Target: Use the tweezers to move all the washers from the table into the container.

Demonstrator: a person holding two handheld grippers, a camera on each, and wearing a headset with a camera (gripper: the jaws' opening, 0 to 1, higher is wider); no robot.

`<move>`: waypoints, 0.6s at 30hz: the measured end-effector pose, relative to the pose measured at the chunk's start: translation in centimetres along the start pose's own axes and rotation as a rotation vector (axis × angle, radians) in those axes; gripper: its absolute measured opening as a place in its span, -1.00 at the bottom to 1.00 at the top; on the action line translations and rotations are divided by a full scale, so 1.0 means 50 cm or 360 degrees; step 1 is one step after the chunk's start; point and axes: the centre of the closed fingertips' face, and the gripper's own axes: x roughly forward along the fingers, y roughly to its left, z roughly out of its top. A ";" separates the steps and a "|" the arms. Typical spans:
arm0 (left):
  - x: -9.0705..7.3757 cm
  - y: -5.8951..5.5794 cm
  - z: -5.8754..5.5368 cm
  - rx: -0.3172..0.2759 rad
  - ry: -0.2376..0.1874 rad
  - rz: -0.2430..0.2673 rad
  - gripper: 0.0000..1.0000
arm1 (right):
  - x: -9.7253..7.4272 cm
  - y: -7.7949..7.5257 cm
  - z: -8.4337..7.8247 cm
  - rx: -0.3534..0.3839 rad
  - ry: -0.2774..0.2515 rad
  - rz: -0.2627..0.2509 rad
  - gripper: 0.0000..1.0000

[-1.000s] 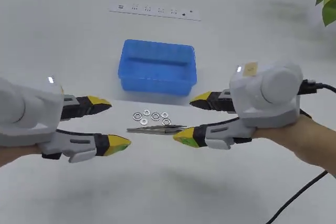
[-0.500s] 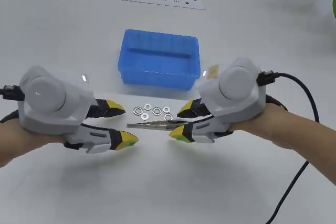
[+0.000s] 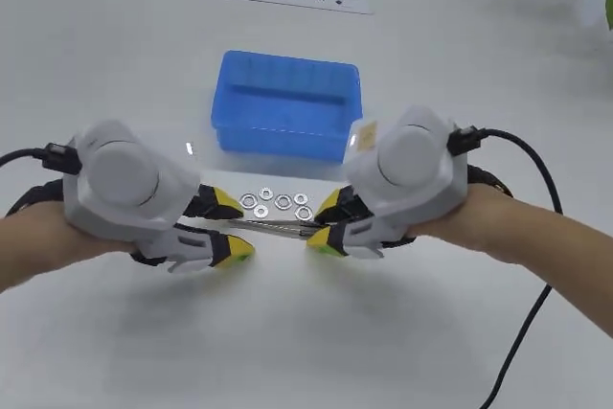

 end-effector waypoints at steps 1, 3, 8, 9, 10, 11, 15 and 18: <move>0.001 0.003 0.001 0.0012 0.0008 0.0001 -0.45 | 0.000 0.000 0.001 -0.0012 0.0001 -0.0001 -0.67; 0.006 0.007 0.007 0.0009 0.0012 0.0002 -0.48 | 0.002 0.001 0.003 -0.0033 0.0004 -0.0003 -0.70; 0.010 0.007 0.012 0.0057 0.0062 -0.0025 -0.64 | 0.005 0.013 0.010 -0.0090 0.0012 0.0031 -0.76; 0.010 0.005 0.013 0.0066 0.0068 -0.0033 -0.67 | 0.005 0.015 0.011 -0.0098 0.0012 0.0034 -0.76; 0.010 0.004 0.013 0.0082 0.0072 -0.0041 -0.69 | 0.006 0.016 0.011 -0.0102 0.0012 0.0036 -0.76; 0.010 0.001 0.013 0.0100 0.0075 -0.0053 -0.71 | 0.006 0.017 0.012 -0.0101 0.0014 0.0040 -0.76; 0.012 -0.011 0.015 0.0160 0.0082 -0.0109 -0.72 | 0.009 0.023 0.016 -0.0115 0.0011 0.0058 -0.76; 0.014 -0.014 0.016 0.0191 0.0104 -0.0143 -0.78 | 0.012 0.028 0.019 -0.0129 0.0023 0.0063 -0.77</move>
